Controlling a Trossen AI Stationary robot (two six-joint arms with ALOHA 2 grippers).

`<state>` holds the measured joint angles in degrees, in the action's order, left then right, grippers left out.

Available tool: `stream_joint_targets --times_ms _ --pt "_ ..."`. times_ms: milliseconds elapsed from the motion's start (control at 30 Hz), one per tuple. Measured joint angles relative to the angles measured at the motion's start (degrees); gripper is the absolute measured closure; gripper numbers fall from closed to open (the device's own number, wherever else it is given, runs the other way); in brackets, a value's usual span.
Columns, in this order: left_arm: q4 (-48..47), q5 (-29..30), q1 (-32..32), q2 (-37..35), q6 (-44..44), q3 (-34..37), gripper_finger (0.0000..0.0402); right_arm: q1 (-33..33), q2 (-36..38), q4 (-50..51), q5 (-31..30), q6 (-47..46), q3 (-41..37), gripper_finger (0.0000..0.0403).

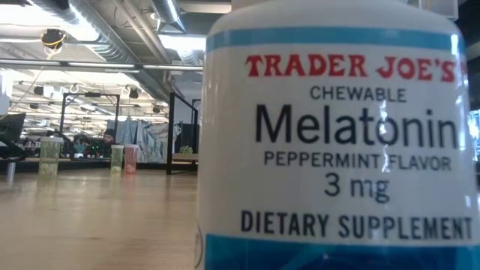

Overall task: Pick and place medicine bottles onto shelf by color
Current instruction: Put the top white pill bottle on the shelf aligned with the other white pill bottle

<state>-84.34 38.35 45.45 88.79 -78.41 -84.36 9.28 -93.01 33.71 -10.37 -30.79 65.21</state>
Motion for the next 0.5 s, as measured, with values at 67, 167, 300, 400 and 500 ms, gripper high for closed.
stream_joint_targets --times_ms 67,167,300,400,500 --pt "0.09 0.13 -1.20 0.00 2.82 0.00 0.0139 0.00 0.00 0.00 0.00 0.09 0.00 0.0205" --pt "1.38 0.08 -3.38 0.00 8.07 0.00 0.0139 0.00 0.00 0.00 0.00 -0.04 0.00 0.0205" --pt "5.94 -0.39 -6.46 -0.91 15.72 0.00 0.0139 0.00 0.00 0.04 0.04 -0.03 0.00 0.0205" --pt "10.26 -4.58 -9.13 -1.57 23.69 0.00 0.0139 0.00 0.02 0.56 0.05 -0.01 0.00 0.0205" --pt "13.06 -9.76 -11.56 -2.23 29.02 0.00 0.0139 0.00 0.02 1.01 0.05 0.33 0.00 0.0205"
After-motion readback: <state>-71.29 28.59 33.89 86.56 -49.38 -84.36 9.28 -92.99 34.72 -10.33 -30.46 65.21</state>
